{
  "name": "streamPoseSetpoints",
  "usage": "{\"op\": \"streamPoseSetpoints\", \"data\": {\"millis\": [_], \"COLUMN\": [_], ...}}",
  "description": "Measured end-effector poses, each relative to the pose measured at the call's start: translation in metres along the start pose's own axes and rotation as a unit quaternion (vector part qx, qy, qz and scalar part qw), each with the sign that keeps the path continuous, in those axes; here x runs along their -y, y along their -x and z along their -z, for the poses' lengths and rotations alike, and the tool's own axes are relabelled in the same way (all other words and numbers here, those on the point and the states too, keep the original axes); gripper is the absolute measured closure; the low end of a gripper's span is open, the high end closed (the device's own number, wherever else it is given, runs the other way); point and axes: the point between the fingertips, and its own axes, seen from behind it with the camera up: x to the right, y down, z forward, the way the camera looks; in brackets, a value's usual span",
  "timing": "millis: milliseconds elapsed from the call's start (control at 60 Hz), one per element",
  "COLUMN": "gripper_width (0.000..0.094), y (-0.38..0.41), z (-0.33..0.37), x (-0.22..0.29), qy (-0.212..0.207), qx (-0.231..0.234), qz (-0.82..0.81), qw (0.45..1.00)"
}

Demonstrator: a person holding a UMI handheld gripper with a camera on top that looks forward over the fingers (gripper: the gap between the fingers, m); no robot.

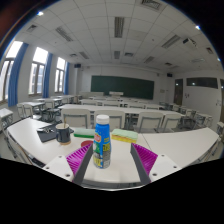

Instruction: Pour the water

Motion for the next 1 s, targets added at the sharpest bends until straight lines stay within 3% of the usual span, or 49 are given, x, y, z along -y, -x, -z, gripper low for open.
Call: {"op": "streamPoseSetpoints", "data": {"millis": [133, 317, 417, 467, 483, 500, 683, 833, 1000], "gripper_width": [0.0129, 0.0121, 0.0126, 0.0208, 0.0343, 0.0378, 0.0529, 0.0555, 0.0555], "y": [0.031, 0.026, 0.026, 0.033, 0.025, 0.024, 0.037, 0.039, 0.037], "z": [-0.043, -0.101, -0.116, -0.128, -0.122, -0.126, -0.146, -0.154, -0.178], "x": [-0.018, -0.033, -0.031, -0.033, -0.031, -0.031, -0.032, -0.028, 0.037], "qy": [0.015, 0.009, 0.003, -0.001, -0.001, -0.008, -0.062, -0.048, -0.046], "qx": [0.027, -0.016, -0.013, -0.007, -0.013, -0.019, -0.046, -0.055, -0.100], "qz": [-0.003, -0.010, -0.035, -0.044, -0.044, -0.042, -0.020, 0.022, 0.244], "qw": [1.000, 1.000, 0.999, 0.999, 0.999, 0.999, 0.997, 0.997, 0.964]}}
